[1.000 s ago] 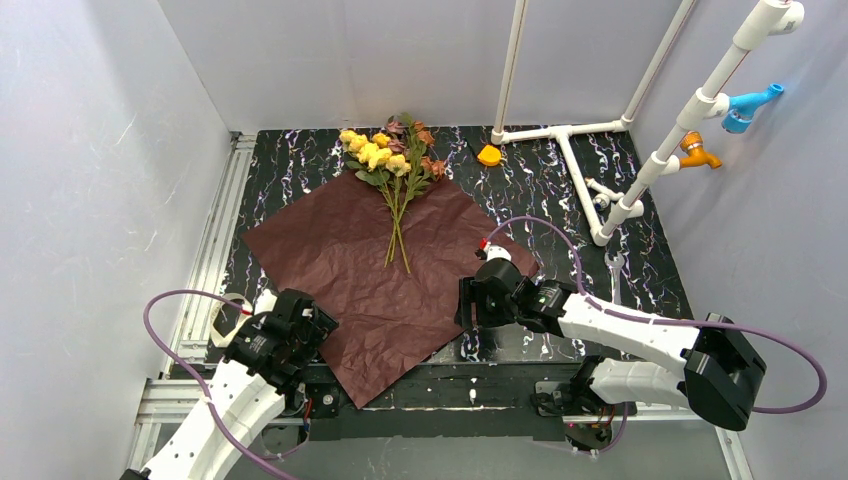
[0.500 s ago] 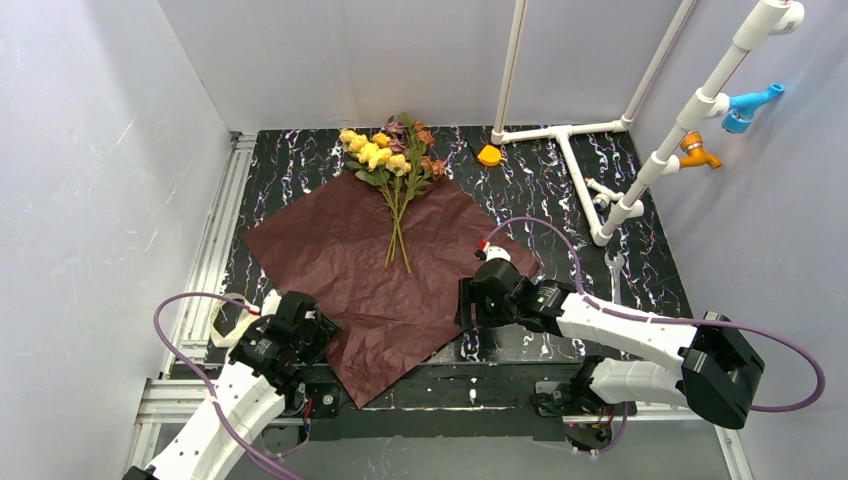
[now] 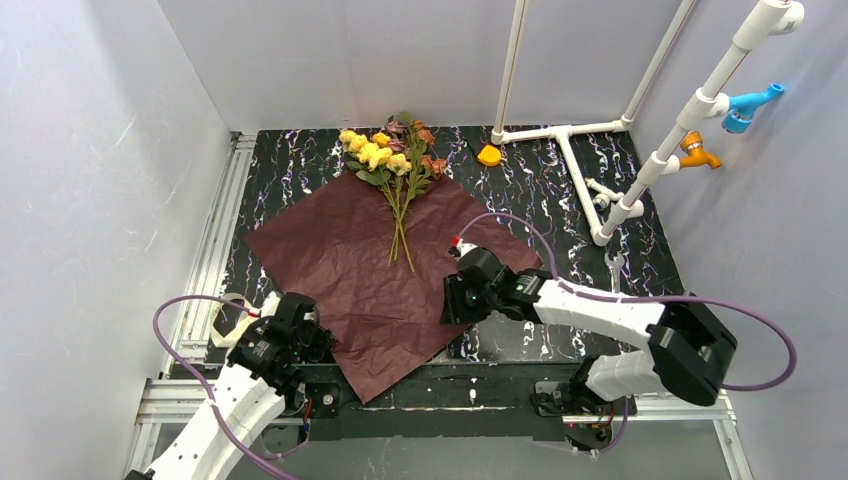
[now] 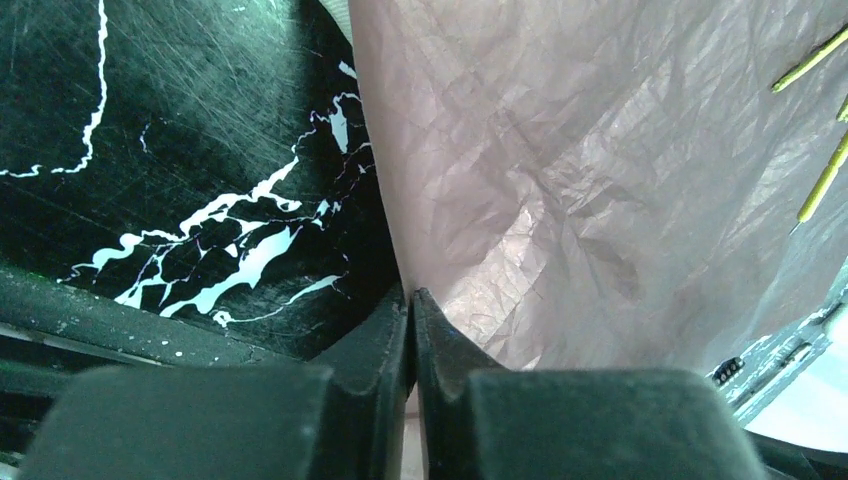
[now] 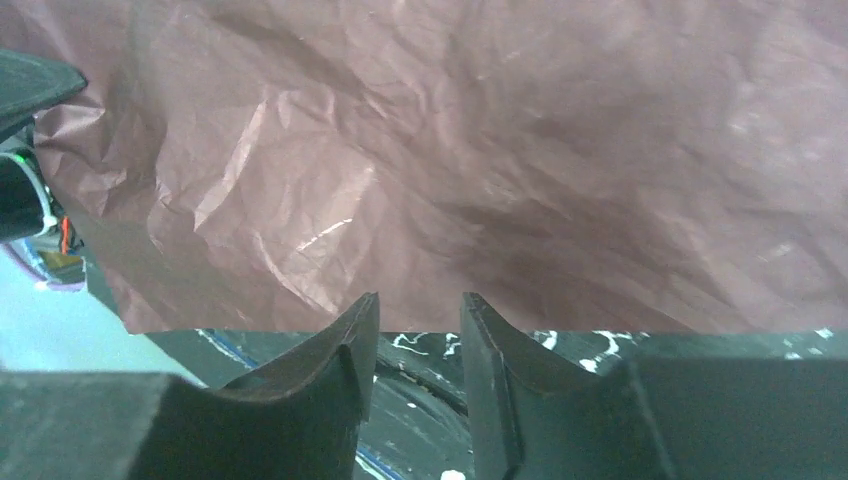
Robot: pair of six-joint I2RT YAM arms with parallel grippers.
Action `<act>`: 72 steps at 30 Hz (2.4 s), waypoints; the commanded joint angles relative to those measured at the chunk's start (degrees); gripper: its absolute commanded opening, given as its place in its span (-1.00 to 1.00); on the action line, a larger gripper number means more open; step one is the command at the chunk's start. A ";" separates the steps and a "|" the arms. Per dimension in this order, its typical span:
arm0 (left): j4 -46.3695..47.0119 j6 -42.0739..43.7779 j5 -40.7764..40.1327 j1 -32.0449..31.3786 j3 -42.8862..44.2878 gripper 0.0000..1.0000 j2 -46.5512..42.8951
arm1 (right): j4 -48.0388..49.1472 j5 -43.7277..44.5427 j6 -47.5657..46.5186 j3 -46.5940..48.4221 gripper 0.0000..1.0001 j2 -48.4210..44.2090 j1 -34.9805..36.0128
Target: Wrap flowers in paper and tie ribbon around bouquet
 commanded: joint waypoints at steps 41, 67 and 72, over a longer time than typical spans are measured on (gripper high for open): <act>-2.64 -9.03 1.27 -0.25 11.03 -1.00 6.76 | -6.12 10.56 -2.27 7.21 0.34 2.88 0.09; 5.01 -5.78 2.29 2.14 22.45 -1.00 27.85 | 14.39 -4.73 -30.45 0.68 0.91 -8.33 0.73; 5.86 -4.31 1.93 2.84 23.06 -1.00 29.11 | 17.18 -4.27 -31.16 3.28 0.86 -0.70 0.72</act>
